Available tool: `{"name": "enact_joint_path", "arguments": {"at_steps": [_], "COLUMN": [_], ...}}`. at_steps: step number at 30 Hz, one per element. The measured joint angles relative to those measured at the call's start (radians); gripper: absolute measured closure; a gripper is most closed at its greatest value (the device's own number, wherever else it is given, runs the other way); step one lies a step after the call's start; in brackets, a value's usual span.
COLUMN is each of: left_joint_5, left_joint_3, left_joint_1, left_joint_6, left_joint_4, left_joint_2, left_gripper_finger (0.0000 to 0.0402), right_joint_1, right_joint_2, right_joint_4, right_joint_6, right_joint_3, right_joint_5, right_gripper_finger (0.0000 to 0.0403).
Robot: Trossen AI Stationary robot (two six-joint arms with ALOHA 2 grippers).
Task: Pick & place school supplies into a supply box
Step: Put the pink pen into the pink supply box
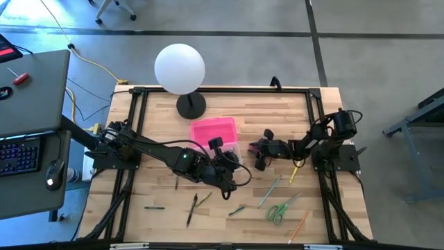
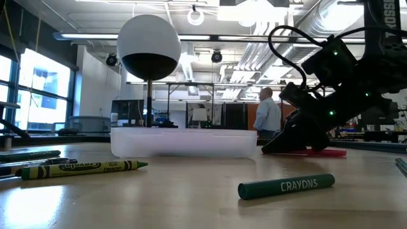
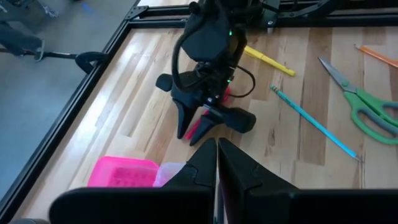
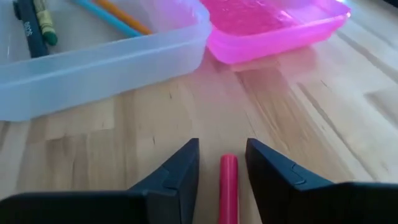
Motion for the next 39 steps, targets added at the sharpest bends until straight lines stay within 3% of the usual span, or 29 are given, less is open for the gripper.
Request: {"name": "enact_joint_path", "arguments": {"at_steps": [6, 11, 21, 33, 39], "left_joint_5": [0.0, 0.0, 0.0, 0.004, 0.016], "left_joint_3": [0.0, 0.0, 0.0, 0.0, 0.0], "left_joint_1": [0.0, 0.0, 0.0, 0.0, 0.0], "left_joint_6": [0.0, 0.0, 0.0, 0.0, 0.0], "left_joint_4": [-0.001, -0.003, -0.003, -0.004, -0.011], "left_joint_2": [0.0, 0.0, 0.0, 0.0, 0.0], "left_gripper_finger": [0.0355, 0.0355, 0.0355, 0.0355, 0.0355], "right_joint_1": [0.012, 0.04, 0.061, 0.09, 0.137], "right_joint_2": [0.124, 0.2, 0.258, 0.034, -0.142], "right_joint_4": [0.198, 0.365, 0.381, 0.366, 0.111], "right_joint_6": [0.042, -0.014, 0.031, -0.113, -0.121], "right_joint_3": [-0.042, -0.053, -0.051, -0.056, -0.055], "right_joint_5": [0.03, 0.116, 0.083, 0.084, 0.117], "right_gripper_finger": [0.0288, 0.0288, 0.0289, 0.0289, 0.0289]}}
